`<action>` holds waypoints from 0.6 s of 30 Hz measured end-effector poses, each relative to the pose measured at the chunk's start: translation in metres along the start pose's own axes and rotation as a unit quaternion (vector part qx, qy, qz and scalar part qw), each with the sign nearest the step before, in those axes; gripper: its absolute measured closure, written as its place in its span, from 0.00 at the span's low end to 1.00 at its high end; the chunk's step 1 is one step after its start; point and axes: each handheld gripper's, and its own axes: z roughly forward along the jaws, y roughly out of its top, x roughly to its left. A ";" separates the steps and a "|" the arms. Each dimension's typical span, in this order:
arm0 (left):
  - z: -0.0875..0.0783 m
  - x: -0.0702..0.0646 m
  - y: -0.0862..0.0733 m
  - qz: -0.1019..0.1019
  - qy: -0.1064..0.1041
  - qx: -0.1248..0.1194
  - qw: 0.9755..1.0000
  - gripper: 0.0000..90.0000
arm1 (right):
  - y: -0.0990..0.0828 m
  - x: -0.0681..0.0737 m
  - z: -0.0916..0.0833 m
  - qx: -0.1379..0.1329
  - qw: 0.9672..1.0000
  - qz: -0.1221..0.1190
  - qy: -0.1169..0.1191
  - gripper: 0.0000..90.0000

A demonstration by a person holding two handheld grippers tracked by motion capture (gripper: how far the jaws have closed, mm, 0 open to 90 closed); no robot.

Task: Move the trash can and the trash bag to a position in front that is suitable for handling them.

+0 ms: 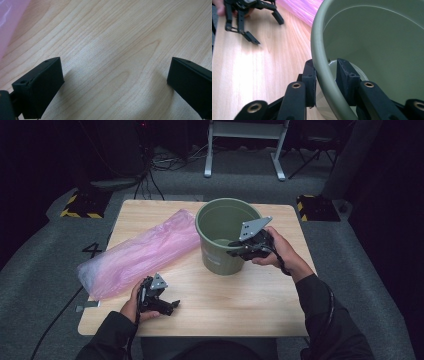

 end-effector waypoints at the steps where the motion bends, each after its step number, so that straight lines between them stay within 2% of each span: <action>1: 0.000 0.000 0.000 0.000 0.001 0.000 1.000 0.00 | -0.003 -0.001 -0.002 0.001 1.000 0.002 -0.004 0.78; 6: 0.000 0.000 0.000 -0.001 0.000 0.000 1.000 0.00 | -0.017 -0.011 -0.016 0.009 0.999 0.010 -0.030 0.77; 13: 0.000 0.001 0.000 0.003 0.001 0.000 1.000 0.00 | -0.026 -0.015 -0.022 0.012 0.999 0.014 -0.037 0.75; 15: 0.000 0.001 0.000 0.003 0.000 0.000 1.000 0.00 | -0.026 -0.016 -0.024 0.000 0.999 0.018 -0.050 0.59; 17: 0.000 0.000 0.000 0.003 0.001 0.000 1.000 0.00 | -0.029 -0.016 -0.030 -0.026 0.998 0.030 -0.056 0.45; 18: 0.000 0.000 0.000 0.001 -0.001 0.000 1.000 0.00 | -0.029 -0.016 -0.030 -0.026 0.998 0.030 -0.056 0.45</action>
